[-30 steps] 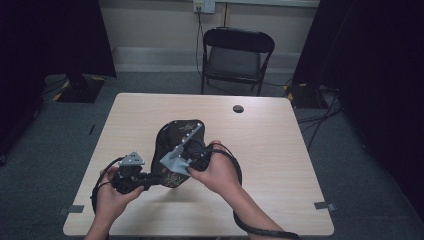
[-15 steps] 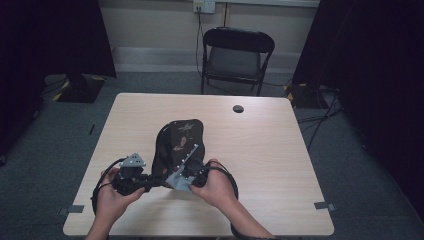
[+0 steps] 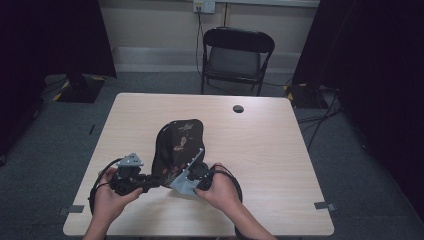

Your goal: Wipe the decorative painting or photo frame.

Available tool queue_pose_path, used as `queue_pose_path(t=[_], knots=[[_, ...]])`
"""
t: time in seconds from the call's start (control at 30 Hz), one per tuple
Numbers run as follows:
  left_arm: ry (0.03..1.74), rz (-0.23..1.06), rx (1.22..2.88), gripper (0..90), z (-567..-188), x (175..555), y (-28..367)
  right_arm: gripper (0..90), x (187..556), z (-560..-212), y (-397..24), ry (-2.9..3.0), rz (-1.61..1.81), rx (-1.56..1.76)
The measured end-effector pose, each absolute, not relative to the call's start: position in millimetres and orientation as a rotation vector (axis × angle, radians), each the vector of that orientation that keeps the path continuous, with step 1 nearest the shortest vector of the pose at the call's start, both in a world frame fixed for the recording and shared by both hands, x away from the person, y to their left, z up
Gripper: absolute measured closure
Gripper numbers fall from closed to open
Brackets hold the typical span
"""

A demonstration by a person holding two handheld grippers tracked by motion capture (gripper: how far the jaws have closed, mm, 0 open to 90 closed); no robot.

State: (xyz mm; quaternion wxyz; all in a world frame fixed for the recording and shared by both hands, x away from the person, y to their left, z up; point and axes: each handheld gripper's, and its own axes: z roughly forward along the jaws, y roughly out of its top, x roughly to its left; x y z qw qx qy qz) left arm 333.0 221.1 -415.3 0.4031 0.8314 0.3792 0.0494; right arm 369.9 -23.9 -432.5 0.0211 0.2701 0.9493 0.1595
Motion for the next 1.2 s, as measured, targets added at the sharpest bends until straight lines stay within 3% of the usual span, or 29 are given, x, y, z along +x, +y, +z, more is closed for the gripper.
queue_pose_path(t=[0.2, 0.5, 0.67, 1.2], knots=[[0.953, 0.122, 2.103, 74.0, -416.5, 332.4, 221.3, 80.9, 367.9, -412.8, -31.1, 2.911, 0.533, 0.843], [0.93, 0.118, 2.114, 76.7, -414.8, 331.2, 223.8, 80.9, 367.9, -343.3, -38.7, 2.801, 0.679, 0.797], [0.928, 0.127, 2.123, 77.4, -414.1, 330.8, 223.3, 81.0, 367.2, -328.2, -28.1, 2.785, 0.716, 0.761], [0.931, 0.13, 2.117, 77.6, -414.5, 330.9, 223.5, 80.9, 367.1, -380.6, -9.5, 2.871, 0.657, 0.788]])
